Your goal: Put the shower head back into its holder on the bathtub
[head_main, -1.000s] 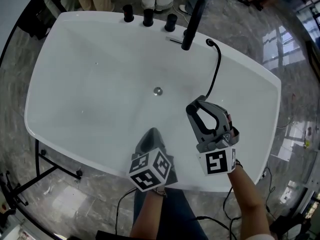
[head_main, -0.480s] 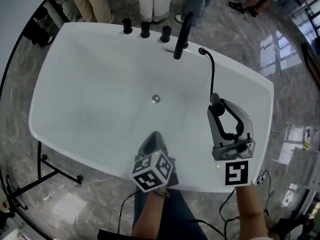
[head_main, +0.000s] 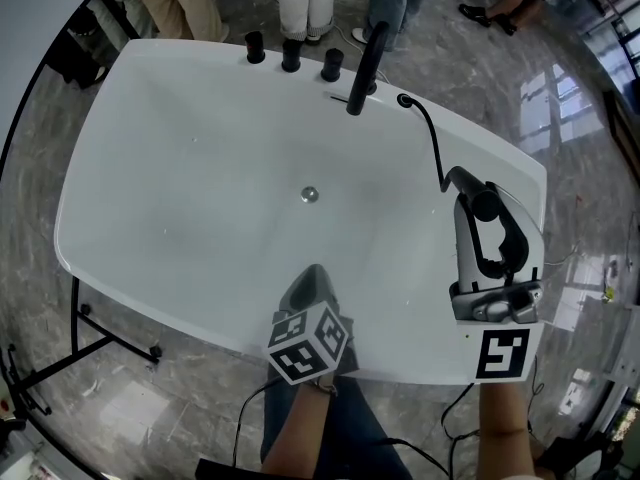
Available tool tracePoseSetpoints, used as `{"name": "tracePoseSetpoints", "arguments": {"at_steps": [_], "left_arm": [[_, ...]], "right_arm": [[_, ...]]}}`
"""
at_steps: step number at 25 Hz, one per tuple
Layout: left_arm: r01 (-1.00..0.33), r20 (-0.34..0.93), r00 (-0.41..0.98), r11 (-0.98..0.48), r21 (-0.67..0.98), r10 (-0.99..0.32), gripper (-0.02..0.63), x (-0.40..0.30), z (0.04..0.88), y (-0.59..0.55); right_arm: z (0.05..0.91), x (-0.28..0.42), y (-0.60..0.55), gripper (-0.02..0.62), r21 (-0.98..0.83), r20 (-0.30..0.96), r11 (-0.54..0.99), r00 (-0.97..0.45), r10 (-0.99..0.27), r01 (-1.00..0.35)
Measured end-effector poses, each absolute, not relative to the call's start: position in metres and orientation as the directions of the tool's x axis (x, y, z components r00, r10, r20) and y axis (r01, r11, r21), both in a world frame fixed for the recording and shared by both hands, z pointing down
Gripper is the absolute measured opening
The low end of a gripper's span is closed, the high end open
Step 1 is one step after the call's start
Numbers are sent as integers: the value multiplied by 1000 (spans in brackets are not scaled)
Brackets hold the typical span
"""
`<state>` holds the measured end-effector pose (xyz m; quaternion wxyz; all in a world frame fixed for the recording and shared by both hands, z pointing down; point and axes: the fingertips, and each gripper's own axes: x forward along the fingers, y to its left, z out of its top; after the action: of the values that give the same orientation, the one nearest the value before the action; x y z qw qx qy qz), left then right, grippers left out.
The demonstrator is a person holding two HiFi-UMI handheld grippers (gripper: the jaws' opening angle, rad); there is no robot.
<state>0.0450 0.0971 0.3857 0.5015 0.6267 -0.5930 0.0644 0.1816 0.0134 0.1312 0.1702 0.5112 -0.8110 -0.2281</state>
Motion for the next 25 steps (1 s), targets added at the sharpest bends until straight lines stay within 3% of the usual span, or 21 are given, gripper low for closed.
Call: {"name": "tracePoseSetpoints", "arguments": {"at_steps": [25], "left_arm": [[-814,661,315,165,557,-681,3,56,382,73]], "right_arm": [[49,190,-18,124,571,-171,234,-393,-904,-787]]}}
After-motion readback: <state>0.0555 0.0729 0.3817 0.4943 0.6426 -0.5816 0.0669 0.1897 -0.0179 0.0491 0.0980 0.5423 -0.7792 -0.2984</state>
